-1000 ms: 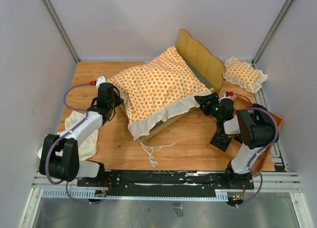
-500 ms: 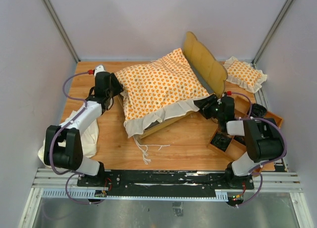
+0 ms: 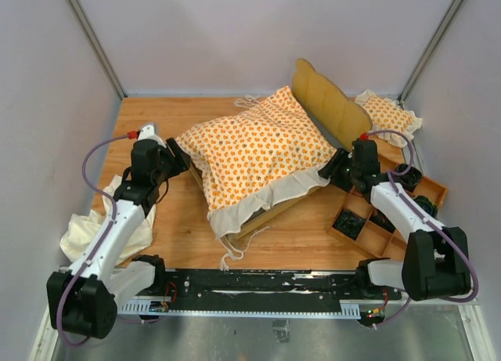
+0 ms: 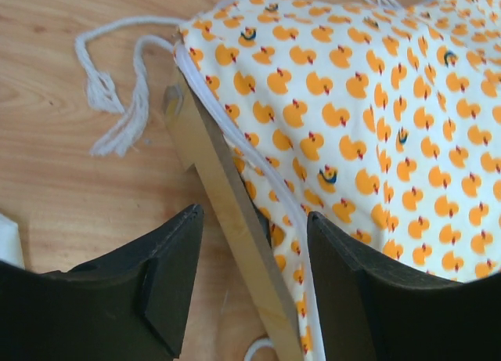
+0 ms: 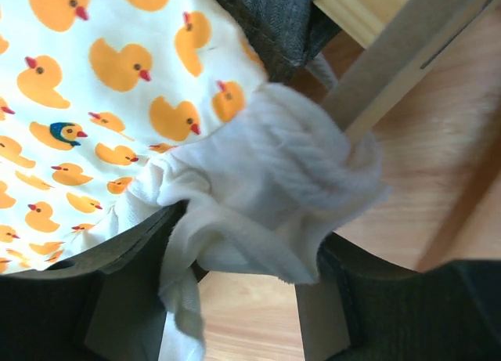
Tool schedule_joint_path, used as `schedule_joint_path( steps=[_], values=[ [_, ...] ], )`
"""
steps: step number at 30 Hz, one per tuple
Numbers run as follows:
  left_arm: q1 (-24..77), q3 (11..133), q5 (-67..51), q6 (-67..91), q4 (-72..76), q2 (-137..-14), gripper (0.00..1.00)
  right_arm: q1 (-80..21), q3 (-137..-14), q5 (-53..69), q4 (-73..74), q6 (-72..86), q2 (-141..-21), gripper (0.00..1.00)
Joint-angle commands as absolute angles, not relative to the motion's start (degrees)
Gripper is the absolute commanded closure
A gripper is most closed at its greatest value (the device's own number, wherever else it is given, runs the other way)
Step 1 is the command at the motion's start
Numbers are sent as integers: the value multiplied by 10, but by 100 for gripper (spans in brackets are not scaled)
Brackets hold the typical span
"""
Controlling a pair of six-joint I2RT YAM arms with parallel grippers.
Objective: Set up the pet bed
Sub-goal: Adjust the bed frame at the center of the board.
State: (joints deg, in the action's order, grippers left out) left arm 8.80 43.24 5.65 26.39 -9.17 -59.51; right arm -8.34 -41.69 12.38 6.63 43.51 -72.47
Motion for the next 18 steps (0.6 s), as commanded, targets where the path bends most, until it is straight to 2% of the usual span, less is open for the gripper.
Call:
schedule_joint_path(
  steps=[1,6,9,14,18],
  values=[
    [86,376,-61,265,-119,-518,40,-93,-467,65,103,323,-708,50],
    [86,291,-119,332,-6,-476,38,-93,-440,103,38,394,-730,51],
    [86,293,-133,347,16,-509,37,-94,-432,98,27,410,-720,51],
    [86,302,-125,364,24,-567,38,-93,-455,50,104,357,-699,50],
    [86,309,-88,375,29,-619,44,-93,-436,60,98,361,-695,50]
  ],
)
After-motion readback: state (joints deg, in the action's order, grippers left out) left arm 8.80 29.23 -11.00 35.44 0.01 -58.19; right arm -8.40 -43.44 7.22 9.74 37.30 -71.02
